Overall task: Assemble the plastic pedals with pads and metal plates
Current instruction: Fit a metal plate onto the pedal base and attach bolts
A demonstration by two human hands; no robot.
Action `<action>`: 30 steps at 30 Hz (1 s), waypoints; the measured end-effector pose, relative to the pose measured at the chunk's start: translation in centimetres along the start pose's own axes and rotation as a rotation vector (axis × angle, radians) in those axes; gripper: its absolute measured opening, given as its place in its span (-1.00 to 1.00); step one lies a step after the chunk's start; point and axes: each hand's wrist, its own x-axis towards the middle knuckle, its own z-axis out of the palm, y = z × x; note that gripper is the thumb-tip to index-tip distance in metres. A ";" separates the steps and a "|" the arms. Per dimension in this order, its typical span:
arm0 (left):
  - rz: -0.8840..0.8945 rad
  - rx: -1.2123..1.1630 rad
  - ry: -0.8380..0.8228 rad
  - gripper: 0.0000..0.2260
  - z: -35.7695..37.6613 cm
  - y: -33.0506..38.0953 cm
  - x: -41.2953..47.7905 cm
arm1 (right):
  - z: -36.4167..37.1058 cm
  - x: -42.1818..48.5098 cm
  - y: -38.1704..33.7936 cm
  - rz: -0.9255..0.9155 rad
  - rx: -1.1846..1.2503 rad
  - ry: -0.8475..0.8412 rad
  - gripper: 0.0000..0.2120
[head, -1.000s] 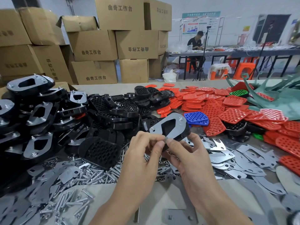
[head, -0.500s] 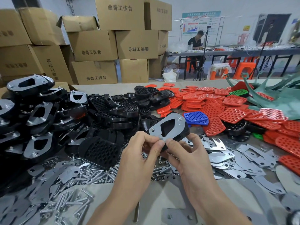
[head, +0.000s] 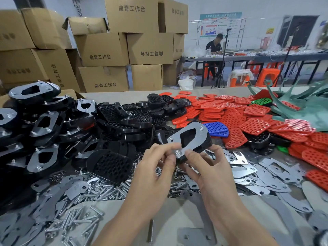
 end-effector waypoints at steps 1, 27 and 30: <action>-0.019 -0.035 0.004 -0.77 0.0 -0.1 0.0 | 0.0 0.0 0.0 -0.004 0.005 0.001 -0.74; 0.085 0.071 0.075 -0.81 0.0 -0.2 0.1 | 0.5 -0.6 -0.5 -0.115 -0.094 0.002 -0.75; 0.194 0.218 0.111 -0.86 0.0 -0.5 0.2 | 0.5 -0.8 -0.5 -0.170 -0.203 0.000 -0.73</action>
